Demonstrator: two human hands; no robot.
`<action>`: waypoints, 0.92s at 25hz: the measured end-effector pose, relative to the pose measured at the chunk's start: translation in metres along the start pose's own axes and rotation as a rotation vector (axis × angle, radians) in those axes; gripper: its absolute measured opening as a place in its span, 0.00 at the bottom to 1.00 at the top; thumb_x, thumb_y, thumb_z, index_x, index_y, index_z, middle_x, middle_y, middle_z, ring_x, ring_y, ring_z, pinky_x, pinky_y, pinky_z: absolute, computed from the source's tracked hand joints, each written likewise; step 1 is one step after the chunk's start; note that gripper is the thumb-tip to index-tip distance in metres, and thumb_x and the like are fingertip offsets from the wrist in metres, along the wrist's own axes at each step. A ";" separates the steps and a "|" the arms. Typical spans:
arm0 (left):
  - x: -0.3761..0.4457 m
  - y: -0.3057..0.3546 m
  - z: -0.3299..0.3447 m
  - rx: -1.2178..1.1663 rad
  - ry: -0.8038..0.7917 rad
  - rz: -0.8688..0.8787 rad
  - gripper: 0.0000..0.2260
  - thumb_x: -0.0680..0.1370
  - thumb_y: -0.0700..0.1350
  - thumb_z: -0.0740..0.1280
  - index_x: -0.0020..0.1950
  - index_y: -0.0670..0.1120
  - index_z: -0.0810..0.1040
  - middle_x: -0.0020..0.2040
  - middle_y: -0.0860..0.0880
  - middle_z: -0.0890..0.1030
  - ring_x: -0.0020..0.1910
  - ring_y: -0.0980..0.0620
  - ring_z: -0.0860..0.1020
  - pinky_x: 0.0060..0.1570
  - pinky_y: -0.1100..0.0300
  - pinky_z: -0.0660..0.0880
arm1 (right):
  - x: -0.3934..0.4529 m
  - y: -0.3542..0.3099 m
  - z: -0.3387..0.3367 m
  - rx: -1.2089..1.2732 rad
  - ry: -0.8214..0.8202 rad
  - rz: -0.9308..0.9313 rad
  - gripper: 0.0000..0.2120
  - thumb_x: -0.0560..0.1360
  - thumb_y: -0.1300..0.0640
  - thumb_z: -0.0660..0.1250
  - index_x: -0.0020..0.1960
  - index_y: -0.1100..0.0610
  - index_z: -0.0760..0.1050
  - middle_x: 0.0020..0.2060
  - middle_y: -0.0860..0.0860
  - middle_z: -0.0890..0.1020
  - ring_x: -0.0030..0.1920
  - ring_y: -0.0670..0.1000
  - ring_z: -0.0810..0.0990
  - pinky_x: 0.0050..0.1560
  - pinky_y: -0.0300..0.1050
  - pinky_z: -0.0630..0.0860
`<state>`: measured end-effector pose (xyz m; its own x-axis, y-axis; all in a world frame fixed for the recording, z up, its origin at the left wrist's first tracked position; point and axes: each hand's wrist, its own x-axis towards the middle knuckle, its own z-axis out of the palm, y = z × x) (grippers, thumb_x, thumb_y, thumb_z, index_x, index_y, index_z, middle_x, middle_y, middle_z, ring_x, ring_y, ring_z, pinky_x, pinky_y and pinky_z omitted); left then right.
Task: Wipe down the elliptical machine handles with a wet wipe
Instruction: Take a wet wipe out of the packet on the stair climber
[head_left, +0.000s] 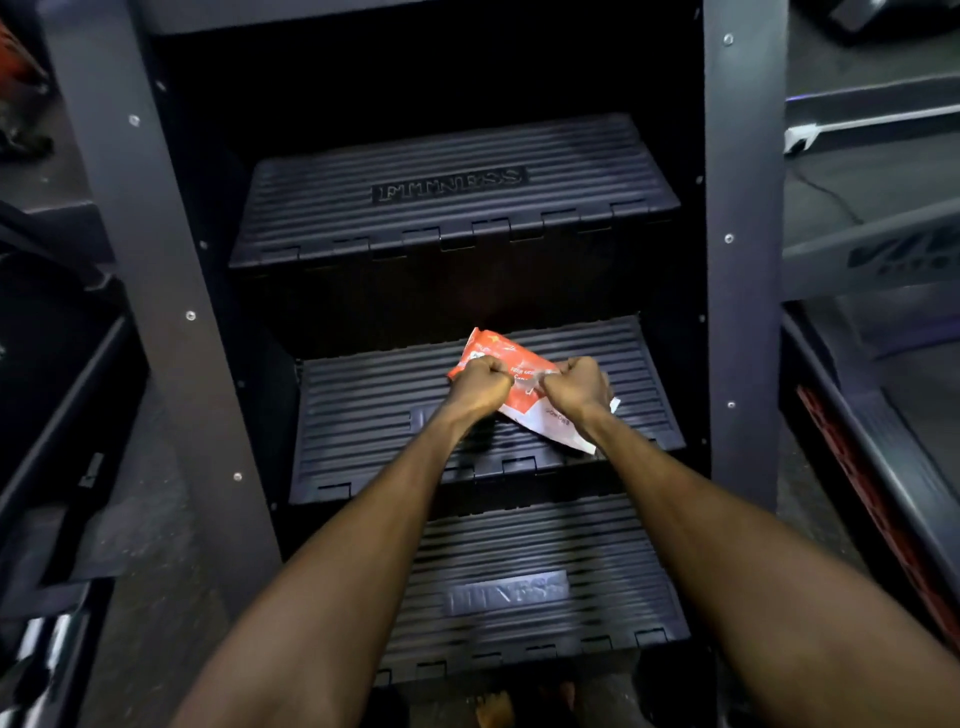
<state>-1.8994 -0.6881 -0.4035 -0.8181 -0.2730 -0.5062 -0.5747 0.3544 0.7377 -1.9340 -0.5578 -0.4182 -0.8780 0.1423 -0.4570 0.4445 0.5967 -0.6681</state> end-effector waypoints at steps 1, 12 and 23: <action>-0.002 0.003 -0.001 0.015 -0.005 0.011 0.07 0.76 0.37 0.60 0.45 0.47 0.75 0.35 0.50 0.73 0.35 0.51 0.70 0.34 0.59 0.68 | -0.004 -0.005 -0.009 -0.002 0.005 -0.001 0.08 0.67 0.57 0.67 0.30 0.57 0.74 0.32 0.53 0.80 0.38 0.58 0.78 0.39 0.44 0.70; -0.086 0.059 -0.041 -0.111 0.058 0.282 0.04 0.75 0.42 0.71 0.48 0.48 0.82 0.40 0.46 0.81 0.39 0.49 0.77 0.36 0.55 0.77 | -0.094 -0.055 -0.093 0.611 -0.164 -0.123 0.10 0.71 0.70 0.58 0.41 0.61 0.76 0.28 0.59 0.77 0.20 0.52 0.74 0.24 0.37 0.68; -0.273 0.055 -0.101 -0.478 0.248 0.355 0.04 0.78 0.45 0.70 0.49 0.47 0.78 0.39 0.47 0.83 0.33 0.54 0.78 0.35 0.58 0.76 | -0.245 -0.071 -0.115 0.376 -0.443 -0.549 0.05 0.78 0.61 0.67 0.52 0.62 0.79 0.32 0.53 0.81 0.27 0.45 0.75 0.28 0.40 0.68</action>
<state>-1.7059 -0.6841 -0.1797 -0.8945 -0.4310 -0.1187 -0.1499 0.0390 0.9879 -1.7703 -0.5442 -0.1914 -0.8716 -0.4687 -0.1436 0.0689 0.1729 -0.9825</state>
